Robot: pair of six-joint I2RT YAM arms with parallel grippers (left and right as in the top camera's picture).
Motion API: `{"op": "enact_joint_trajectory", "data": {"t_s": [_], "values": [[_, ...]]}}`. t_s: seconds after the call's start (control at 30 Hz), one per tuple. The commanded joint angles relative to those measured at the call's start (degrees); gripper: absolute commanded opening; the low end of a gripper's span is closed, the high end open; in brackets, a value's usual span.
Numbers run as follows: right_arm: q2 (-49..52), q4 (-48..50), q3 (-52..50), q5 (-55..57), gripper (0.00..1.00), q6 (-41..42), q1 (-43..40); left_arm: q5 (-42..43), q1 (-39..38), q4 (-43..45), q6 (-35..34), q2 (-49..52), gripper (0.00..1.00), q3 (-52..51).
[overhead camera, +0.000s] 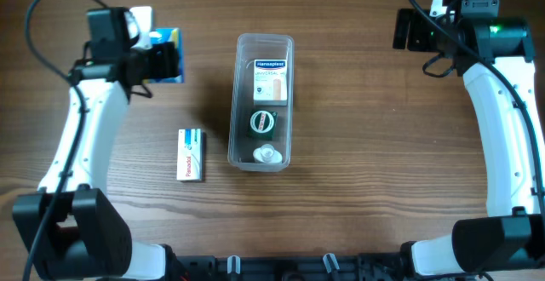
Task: Pack container
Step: 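Carry the VapoDrops box with the left gripper over the container, then lower the VapoDrops box into the container and release it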
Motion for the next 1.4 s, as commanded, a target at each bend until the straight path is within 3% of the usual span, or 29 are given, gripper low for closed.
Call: {"op": "enact_joint_trajectory", "data": {"t_s": [0.0, 0.2, 0.37, 0.53, 0.7, 1.37], "values": [[-0.5, 0.2, 0.7, 0.4, 1.00, 1.0, 0.0, 0.9, -6.4, 0.3, -8.0, -1.6, 0.76, 3.0], [-0.5, 0.2, 0.7, 0.4, 1.00, 1.0, 0.0, 0.9, -17.5, 0.4, -9.4, -1.6, 0.66, 7.2], [-0.5, 0.2, 0.7, 0.4, 1.00, 1.0, 0.0, -1.6, -23.9, 1.6, -9.7, -1.6, 0.64, 7.3], [-0.5, 0.2, 0.7, 0.4, 1.00, 1.0, 0.0, -9.5, -28.6, 1.9, -16.4, -1.4, 0.69, 7.3], [-0.5, 0.2, 0.7, 0.4, 1.00, 1.0, 0.0, -12.4, -29.8, 2.0, -21.5, -0.9, 0.71, 7.3], [-0.5, 0.2, 0.7, 0.4, 1.00, 1.0, 0.0, -12.6, -29.8, 3.6, -21.5, 7.6, 0.72, 7.3]]}}
